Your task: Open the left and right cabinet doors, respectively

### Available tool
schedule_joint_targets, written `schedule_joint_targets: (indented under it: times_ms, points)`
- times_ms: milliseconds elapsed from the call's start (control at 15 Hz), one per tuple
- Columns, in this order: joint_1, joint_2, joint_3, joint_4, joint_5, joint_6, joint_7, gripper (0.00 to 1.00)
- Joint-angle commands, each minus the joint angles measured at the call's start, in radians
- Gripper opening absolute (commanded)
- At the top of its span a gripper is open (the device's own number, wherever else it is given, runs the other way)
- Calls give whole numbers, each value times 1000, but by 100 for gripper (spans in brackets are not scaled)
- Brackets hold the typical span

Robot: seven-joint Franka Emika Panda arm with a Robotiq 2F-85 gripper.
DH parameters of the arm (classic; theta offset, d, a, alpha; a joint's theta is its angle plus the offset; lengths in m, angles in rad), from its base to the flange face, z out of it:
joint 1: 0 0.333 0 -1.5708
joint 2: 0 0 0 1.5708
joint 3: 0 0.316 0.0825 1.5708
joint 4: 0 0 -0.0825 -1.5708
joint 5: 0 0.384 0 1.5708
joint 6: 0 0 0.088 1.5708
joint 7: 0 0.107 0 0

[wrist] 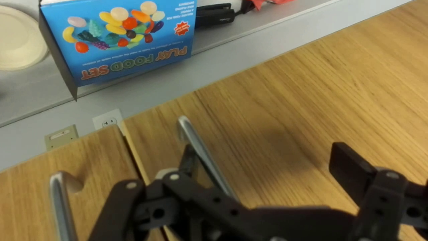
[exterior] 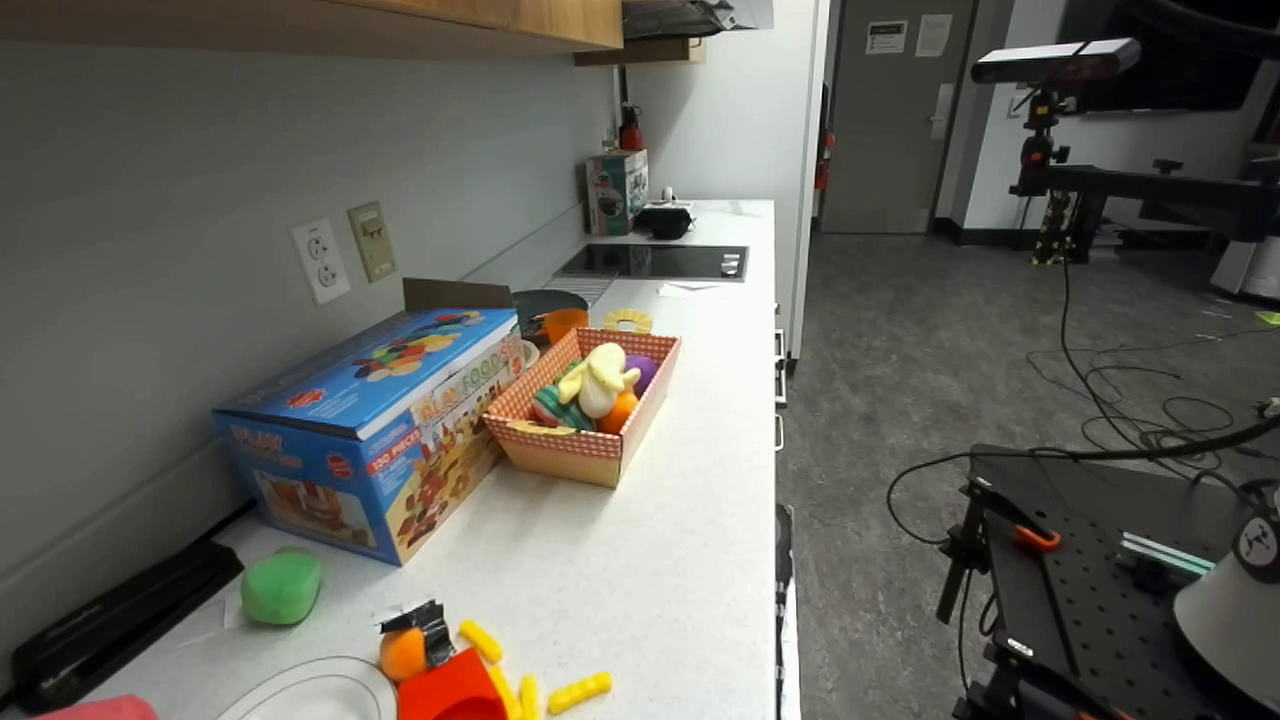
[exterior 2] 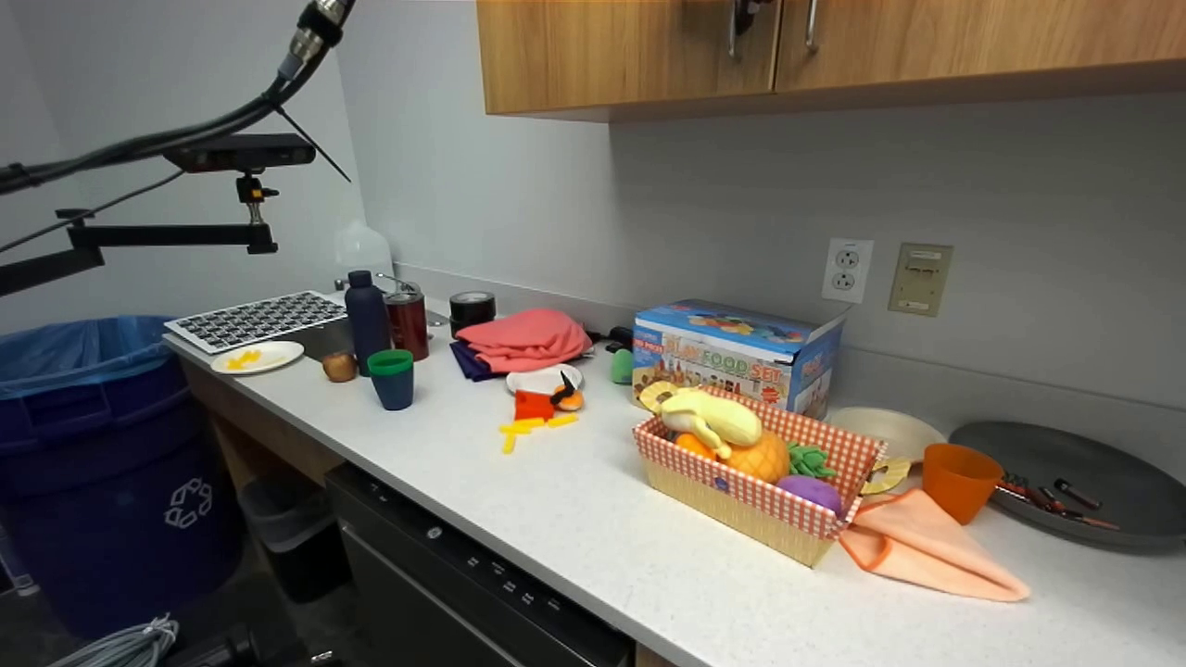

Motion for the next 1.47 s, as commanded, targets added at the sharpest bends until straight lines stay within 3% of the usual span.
schedule_joint_targets:
  times_ms: [0,267,933,1400]
  points:
    - [-38,0,-7,47,121,-204,-4,100]
    - [-67,-71,-24,-8,156,-349,5,100]
    - [-18,-400,-30,-256,-53,-422,45,100]
    - [-12,-693,-82,-367,-204,-731,56,100]
